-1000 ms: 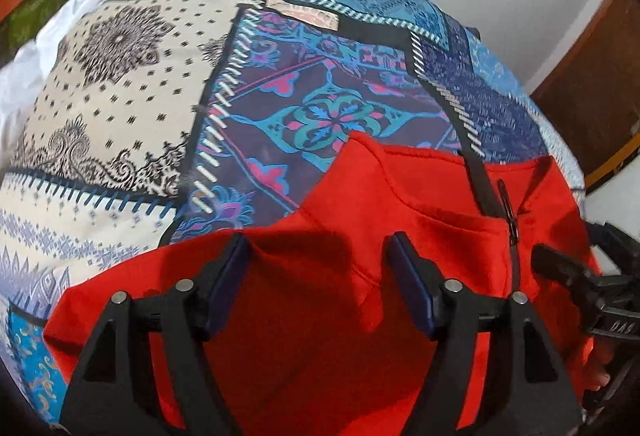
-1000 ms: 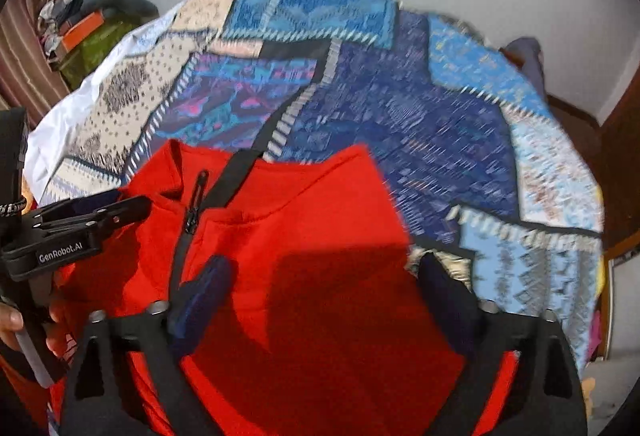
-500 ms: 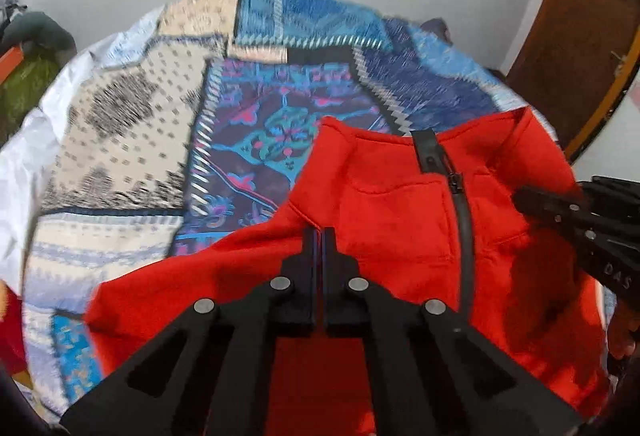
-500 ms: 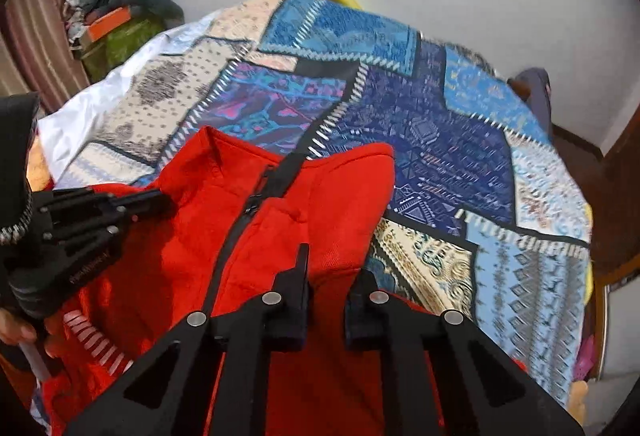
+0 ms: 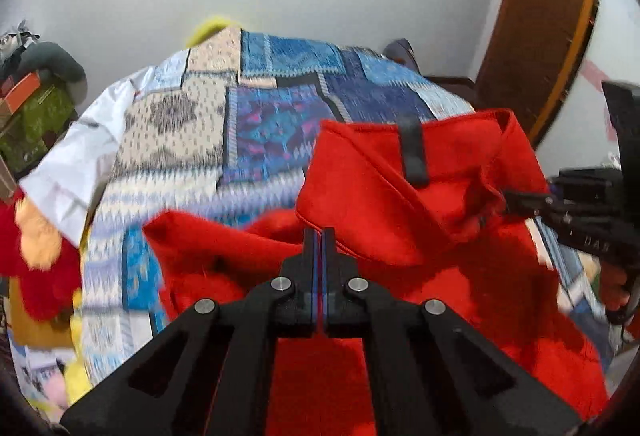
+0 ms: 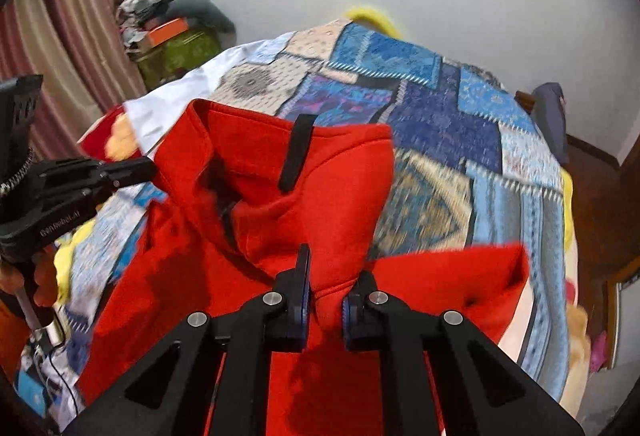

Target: Fold large clothes

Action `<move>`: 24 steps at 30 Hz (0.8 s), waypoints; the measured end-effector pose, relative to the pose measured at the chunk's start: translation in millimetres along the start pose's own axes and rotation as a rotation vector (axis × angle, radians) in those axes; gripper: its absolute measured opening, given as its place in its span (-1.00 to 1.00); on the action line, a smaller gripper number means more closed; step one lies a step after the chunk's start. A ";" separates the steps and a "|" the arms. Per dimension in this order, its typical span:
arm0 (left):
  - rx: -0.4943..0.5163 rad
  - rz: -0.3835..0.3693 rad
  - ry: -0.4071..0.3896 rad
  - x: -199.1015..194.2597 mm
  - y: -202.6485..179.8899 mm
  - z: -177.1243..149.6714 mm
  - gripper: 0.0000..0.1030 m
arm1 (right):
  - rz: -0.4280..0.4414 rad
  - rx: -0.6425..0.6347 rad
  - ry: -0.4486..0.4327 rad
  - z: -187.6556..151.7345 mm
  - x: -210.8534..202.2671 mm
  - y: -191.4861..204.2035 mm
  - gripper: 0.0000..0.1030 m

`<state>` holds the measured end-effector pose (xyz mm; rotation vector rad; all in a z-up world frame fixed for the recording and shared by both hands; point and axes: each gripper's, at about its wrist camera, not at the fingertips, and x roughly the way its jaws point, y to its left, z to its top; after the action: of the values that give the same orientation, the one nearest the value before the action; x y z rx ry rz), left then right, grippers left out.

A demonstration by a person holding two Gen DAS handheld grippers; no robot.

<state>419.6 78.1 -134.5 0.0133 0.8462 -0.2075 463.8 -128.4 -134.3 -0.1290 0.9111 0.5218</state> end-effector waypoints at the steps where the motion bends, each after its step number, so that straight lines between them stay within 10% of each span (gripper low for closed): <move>1: 0.004 -0.005 0.015 -4.4 -4.7 -15.8 -1.00 | 0.008 -0.006 0.014 -11.8 -4.3 6.0 -0.83; 13: -0.052 0.013 0.221 13.8 -21.9 -145.7 -1.00 | 0.005 0.035 0.156 -118.9 -7.8 33.6 -0.82; 24: -0.059 0.046 0.207 -35.3 5.7 -160.4 -1.00 | -0.089 -0.095 0.199 -142.9 -44.6 31.2 -0.81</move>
<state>279.0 105.0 -215.1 -0.0009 1.0567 -0.1395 323.7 -164.2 -183.9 -0.3112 1.0695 0.4750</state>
